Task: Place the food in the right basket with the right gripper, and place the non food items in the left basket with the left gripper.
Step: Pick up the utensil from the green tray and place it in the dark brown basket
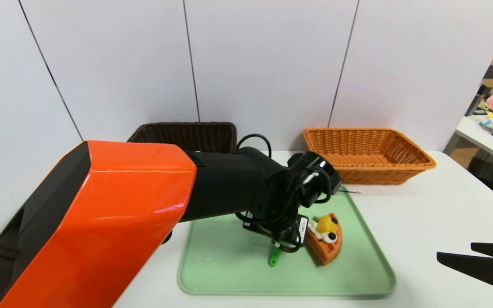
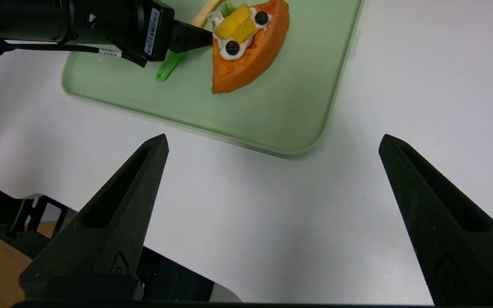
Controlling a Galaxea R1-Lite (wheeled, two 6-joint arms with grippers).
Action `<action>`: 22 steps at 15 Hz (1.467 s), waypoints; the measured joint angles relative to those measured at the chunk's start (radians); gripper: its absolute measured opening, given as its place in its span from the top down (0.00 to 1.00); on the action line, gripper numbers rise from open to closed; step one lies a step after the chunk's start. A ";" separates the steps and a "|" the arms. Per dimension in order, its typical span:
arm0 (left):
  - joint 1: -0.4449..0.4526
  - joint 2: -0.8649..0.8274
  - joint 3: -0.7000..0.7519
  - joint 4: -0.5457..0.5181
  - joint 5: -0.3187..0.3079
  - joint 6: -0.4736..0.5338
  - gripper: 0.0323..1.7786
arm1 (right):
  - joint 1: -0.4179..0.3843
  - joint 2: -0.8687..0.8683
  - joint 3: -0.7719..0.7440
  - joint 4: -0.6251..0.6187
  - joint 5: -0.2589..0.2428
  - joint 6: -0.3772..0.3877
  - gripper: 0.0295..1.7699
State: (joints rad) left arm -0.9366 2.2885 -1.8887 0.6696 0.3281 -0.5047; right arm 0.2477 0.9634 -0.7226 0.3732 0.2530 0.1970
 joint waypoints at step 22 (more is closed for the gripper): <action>0.239 -0.356 -0.012 0.013 0.014 0.368 0.92 | 0.000 -0.001 0.004 0.001 0.000 0.003 0.04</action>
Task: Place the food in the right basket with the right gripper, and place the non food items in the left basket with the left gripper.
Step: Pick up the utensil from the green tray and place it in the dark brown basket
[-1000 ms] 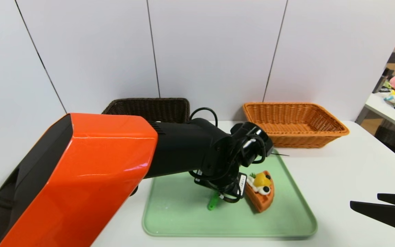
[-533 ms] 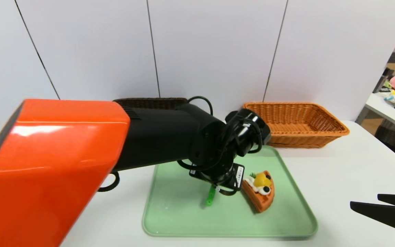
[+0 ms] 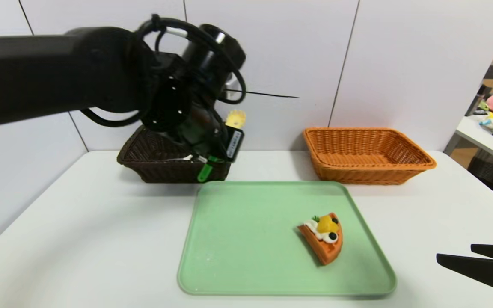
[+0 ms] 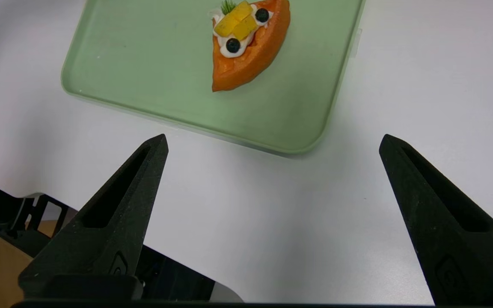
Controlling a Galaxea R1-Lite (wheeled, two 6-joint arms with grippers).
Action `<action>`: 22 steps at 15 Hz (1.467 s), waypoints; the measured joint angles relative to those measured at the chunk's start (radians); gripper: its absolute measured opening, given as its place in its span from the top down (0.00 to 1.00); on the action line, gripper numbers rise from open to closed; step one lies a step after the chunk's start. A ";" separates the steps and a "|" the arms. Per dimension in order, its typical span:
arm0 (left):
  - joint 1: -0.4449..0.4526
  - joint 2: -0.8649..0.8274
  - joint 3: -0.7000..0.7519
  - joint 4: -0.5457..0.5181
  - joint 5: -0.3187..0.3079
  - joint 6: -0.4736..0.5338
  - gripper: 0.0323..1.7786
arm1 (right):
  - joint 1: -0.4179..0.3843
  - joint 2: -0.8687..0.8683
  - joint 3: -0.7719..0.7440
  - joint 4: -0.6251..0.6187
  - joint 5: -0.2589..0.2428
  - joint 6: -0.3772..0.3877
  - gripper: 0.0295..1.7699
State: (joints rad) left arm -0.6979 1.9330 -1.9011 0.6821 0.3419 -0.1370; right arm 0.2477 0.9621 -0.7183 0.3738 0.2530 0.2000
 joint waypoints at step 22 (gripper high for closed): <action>0.595 0.231 -0.069 -0.192 -0.823 1.118 0.92 | -0.017 -0.023 0.013 0.001 0.002 0.000 0.03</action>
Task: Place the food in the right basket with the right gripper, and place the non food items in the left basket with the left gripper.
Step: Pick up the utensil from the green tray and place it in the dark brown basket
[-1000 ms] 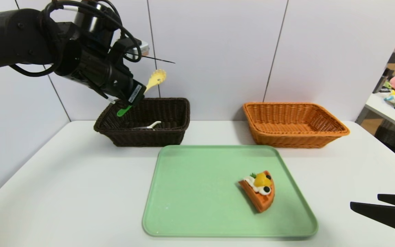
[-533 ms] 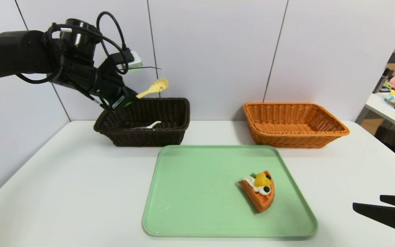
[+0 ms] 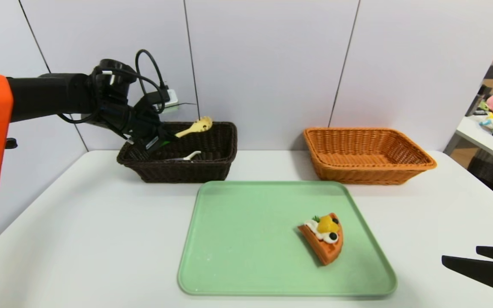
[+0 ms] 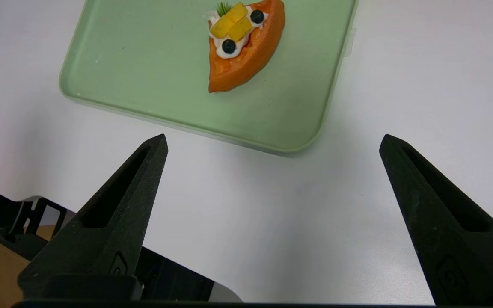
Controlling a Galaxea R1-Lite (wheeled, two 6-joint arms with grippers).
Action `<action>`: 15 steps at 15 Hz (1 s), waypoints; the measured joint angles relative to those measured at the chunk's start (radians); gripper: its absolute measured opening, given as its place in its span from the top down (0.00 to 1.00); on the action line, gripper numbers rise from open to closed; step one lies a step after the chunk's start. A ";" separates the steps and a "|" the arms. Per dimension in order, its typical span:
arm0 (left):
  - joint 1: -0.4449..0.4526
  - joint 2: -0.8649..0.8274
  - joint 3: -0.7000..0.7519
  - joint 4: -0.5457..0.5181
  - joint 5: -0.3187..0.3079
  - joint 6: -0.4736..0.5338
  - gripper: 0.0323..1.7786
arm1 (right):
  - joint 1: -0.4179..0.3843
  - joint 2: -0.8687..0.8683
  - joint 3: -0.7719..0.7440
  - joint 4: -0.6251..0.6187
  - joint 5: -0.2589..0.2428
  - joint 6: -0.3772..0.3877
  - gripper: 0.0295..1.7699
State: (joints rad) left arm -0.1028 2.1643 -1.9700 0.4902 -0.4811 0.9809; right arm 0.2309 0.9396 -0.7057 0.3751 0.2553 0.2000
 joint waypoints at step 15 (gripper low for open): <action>0.002 -0.034 0.013 -0.028 0.005 -0.444 0.24 | -0.001 -0.005 -0.008 -0.003 0.006 -0.004 0.03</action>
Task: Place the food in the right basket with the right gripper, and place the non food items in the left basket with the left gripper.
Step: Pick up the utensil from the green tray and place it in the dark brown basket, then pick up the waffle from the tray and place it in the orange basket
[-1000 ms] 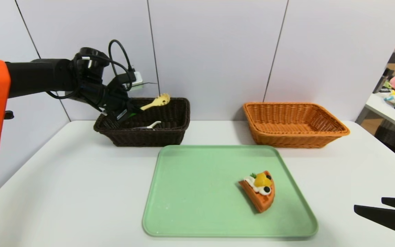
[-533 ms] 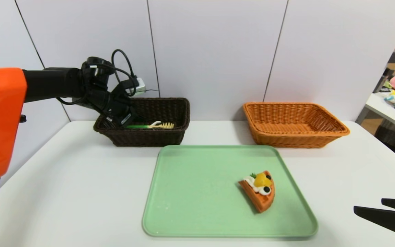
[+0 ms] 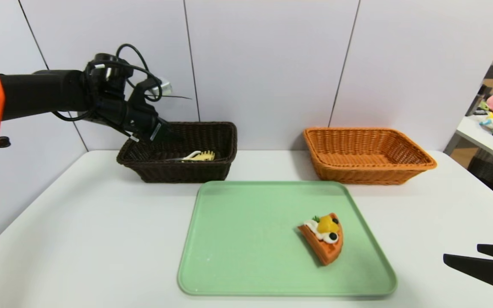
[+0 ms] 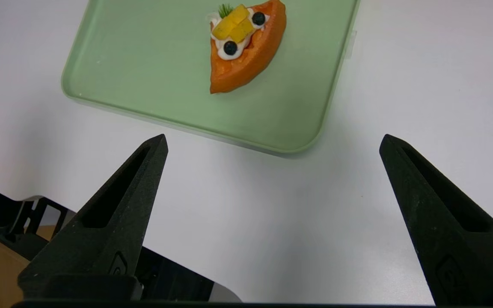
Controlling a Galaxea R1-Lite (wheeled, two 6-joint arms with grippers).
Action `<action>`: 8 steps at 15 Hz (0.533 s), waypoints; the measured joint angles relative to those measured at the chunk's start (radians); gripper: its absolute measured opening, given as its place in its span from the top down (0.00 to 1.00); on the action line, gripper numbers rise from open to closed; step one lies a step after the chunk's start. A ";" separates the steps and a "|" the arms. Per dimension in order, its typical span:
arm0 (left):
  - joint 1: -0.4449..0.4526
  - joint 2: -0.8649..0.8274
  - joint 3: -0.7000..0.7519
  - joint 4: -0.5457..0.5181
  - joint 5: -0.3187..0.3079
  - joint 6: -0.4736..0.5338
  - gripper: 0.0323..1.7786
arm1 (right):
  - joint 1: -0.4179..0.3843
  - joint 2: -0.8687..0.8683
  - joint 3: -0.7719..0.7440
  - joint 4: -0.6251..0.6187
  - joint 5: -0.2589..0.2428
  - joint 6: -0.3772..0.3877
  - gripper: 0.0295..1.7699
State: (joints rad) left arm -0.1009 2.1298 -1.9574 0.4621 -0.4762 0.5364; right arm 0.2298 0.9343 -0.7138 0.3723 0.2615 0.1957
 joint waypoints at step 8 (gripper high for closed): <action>-0.051 -0.309 0.368 0.090 0.081 -0.419 0.11 | 0.048 0.058 -0.050 -0.013 0.004 -0.002 0.03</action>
State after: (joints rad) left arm -0.1519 1.8204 -1.5898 0.5521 -0.3949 0.1177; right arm 0.2774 0.9919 -0.7638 0.3598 0.2660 0.1934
